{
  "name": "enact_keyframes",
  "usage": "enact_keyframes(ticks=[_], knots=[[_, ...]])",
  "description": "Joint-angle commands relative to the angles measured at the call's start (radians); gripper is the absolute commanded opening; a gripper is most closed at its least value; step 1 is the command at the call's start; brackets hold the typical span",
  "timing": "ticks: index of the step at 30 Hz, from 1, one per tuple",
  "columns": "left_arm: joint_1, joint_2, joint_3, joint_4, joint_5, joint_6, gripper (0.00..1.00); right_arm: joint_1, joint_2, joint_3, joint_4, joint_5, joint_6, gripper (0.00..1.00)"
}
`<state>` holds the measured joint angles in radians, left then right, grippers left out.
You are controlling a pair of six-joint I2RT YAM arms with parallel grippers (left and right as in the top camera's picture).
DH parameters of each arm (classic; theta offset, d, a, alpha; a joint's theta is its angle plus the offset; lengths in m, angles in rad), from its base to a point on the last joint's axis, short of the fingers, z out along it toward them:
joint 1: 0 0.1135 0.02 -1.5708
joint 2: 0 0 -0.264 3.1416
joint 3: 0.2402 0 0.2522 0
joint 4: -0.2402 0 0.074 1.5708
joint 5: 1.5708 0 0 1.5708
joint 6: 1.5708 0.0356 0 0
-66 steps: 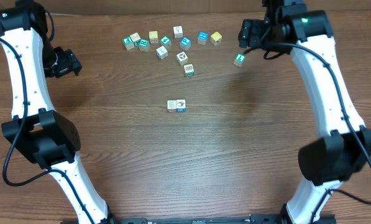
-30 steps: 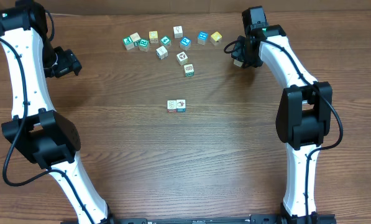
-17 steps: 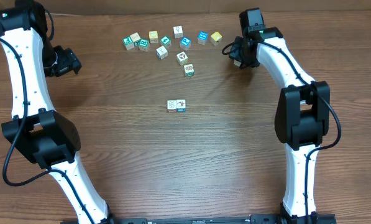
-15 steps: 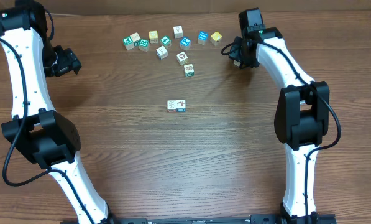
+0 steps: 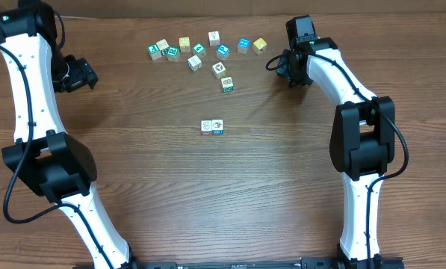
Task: Form a horizontal line
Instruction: 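Lower the right gripper onto the green-lettered block and close it, then lift the green-lettered block with the right gripper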
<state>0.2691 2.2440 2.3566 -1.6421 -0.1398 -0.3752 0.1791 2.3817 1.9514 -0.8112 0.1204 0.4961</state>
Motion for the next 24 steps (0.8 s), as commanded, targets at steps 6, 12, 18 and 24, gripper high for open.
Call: enact_keyframes(ticks=[6, 12, 18, 24], knots=[[-0.003, -0.004, -0.005, 0.002, -0.01, -0.014, 0.99, 0.004, 0.005, -0.007, -0.005, 0.021, -0.087, 0.29], [-0.003, -0.004, -0.005, 0.002, -0.01, -0.014, 1.0, 0.004, 0.005, -0.007, -0.029, 0.022, -0.114, 0.3], [-0.003, -0.004, -0.005, 0.002, -0.009, -0.014, 0.99, 0.003, 0.005, -0.007, -0.062, 0.021, -0.231, 0.3], [-0.003, -0.004, -0.005, 0.002, -0.01, -0.014, 1.0, 0.001, 0.005, -0.006, -0.095, 0.021, -0.274, 0.33]])
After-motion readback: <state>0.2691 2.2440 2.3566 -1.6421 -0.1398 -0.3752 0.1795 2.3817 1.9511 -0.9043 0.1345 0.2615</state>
